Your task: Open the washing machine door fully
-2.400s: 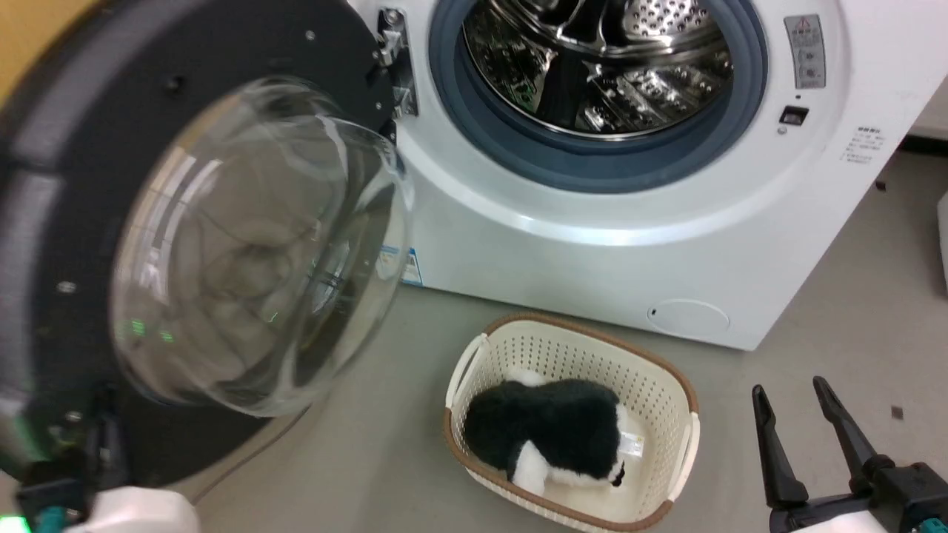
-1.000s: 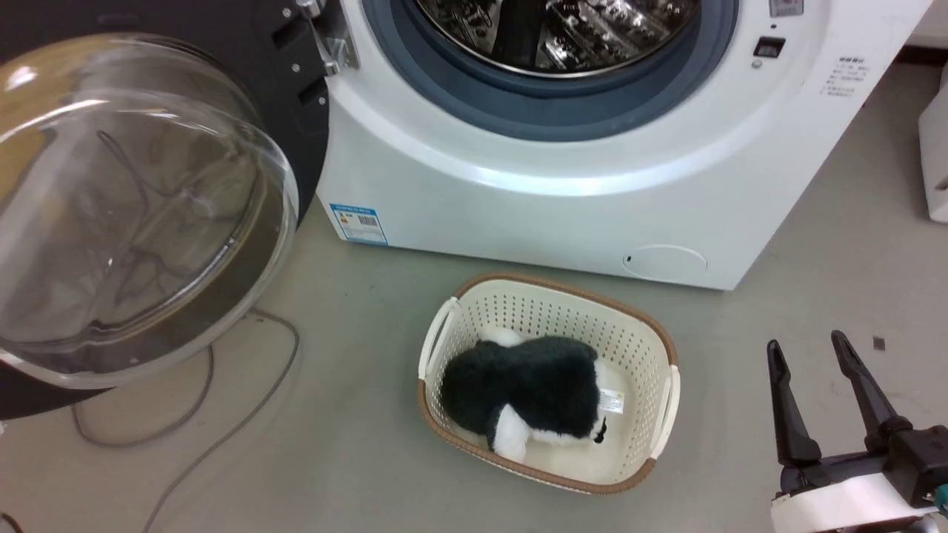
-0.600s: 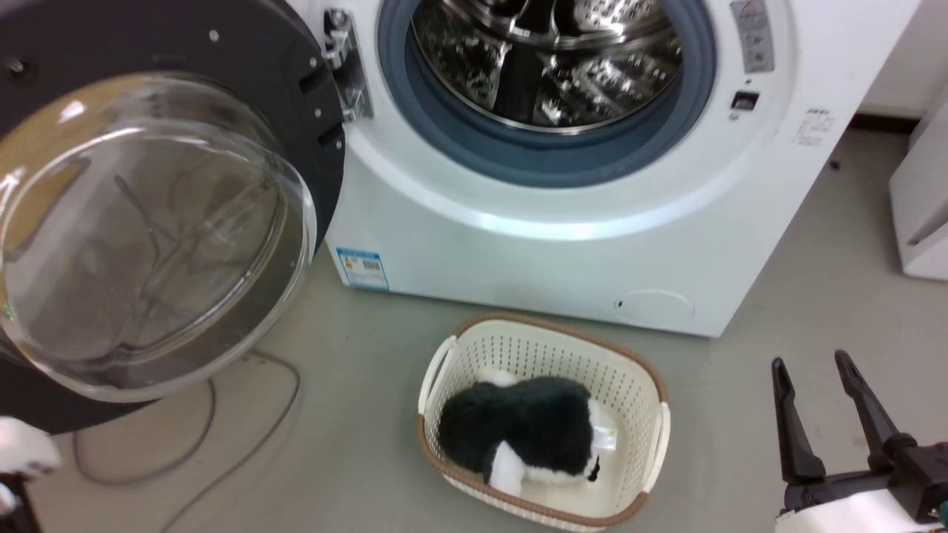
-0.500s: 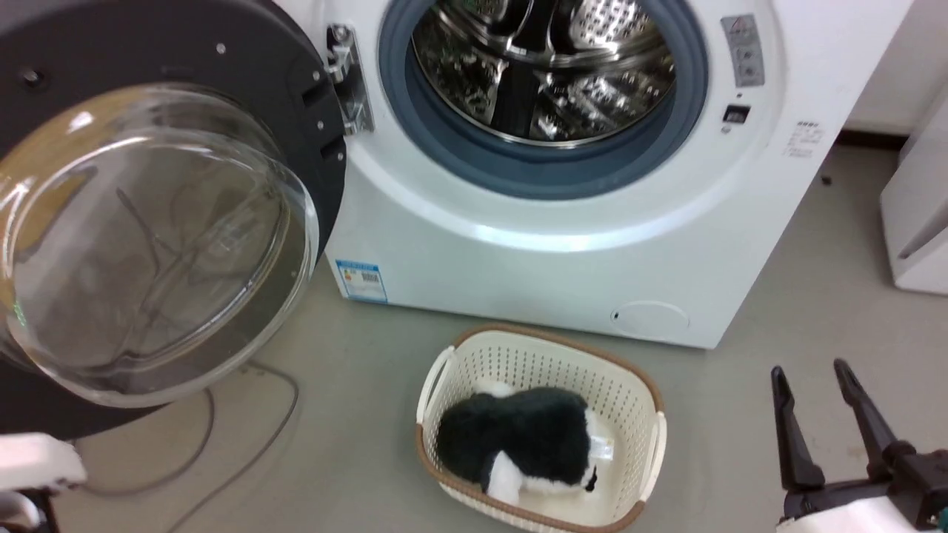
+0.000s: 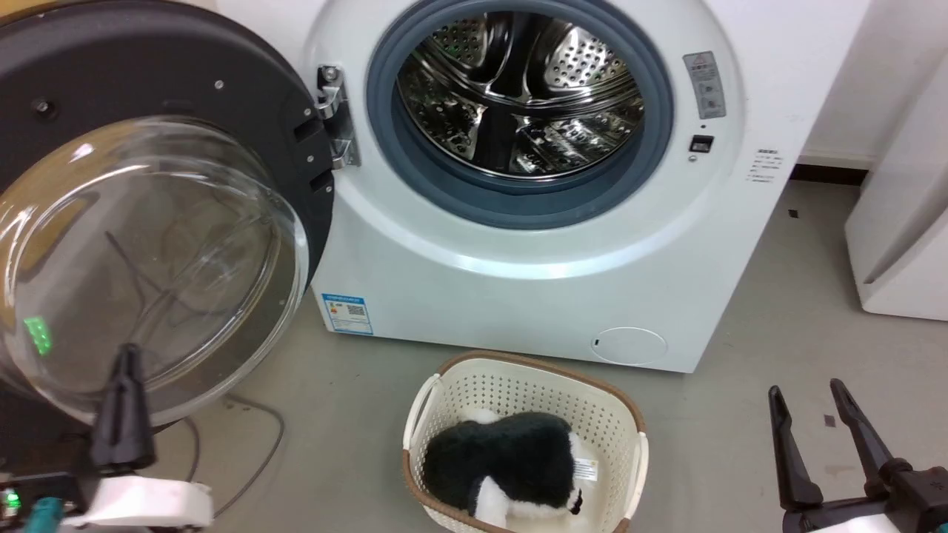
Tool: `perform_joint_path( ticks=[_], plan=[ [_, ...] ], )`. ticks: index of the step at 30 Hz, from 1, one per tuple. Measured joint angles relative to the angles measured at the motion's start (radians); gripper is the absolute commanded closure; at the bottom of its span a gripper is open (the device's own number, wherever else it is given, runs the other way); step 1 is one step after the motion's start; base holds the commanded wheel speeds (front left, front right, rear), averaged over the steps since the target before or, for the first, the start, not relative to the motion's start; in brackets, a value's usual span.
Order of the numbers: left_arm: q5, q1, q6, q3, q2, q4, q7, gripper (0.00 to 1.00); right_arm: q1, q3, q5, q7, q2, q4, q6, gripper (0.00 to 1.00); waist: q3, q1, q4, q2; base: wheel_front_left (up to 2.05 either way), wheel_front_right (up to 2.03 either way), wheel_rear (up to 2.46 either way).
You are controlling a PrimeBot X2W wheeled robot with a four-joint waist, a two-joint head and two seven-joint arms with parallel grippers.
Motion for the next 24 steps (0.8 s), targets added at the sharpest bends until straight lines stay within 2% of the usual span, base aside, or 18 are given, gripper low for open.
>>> perform_joint_path(
  ticks=[2, 3, 4, 13, 24],
  plan=[
    [0.000, 0.003, -0.008, -0.019, -0.014, -0.003, 0.000, 1.00, 0.000, 0.005, 0.002, 0.000, 0.000, 0.000, 0.000, 0.00, -0.003, 0.0000, -0.009, 0.0000, 0.00, 0.00, 0.00],
    [-0.001, 0.004, -0.014, -0.030, -0.021, -0.004, 0.000, 0.88, 0.000, 0.005, 0.002, 0.000, 0.000, -0.001, 0.000, 0.00, -0.005, 0.0000, -0.013, 0.0000, 0.00, 0.00, 0.00],
    [0.000, 0.006, -0.016, -0.043, -0.025, -0.002, 0.000, 0.00, 0.000, 0.005, 0.002, 0.000, 0.000, -0.001, 0.000, 0.00, -0.007, 0.0000, -0.019, 0.0000, 0.00, 0.00, 0.00],
    [-0.011, 0.028, -0.050, -0.105, -0.049, 0.021, 0.000, 0.00, 0.002, 0.020, 0.002, 0.000, 0.000, -0.015, 0.000, 0.00, -0.019, 0.0000, -0.079, 0.0000, 0.00, 0.00, 0.00],
    [0.012, 0.039, -0.050, -0.136, -0.081, 0.033, 0.000, 0.00, 0.002, 0.035, 0.002, 0.000, 0.000, -0.029, 0.000, 0.00, -0.018, 0.0000, -0.158, 0.0000, 0.00, 0.00, 0.00]
  ],
)
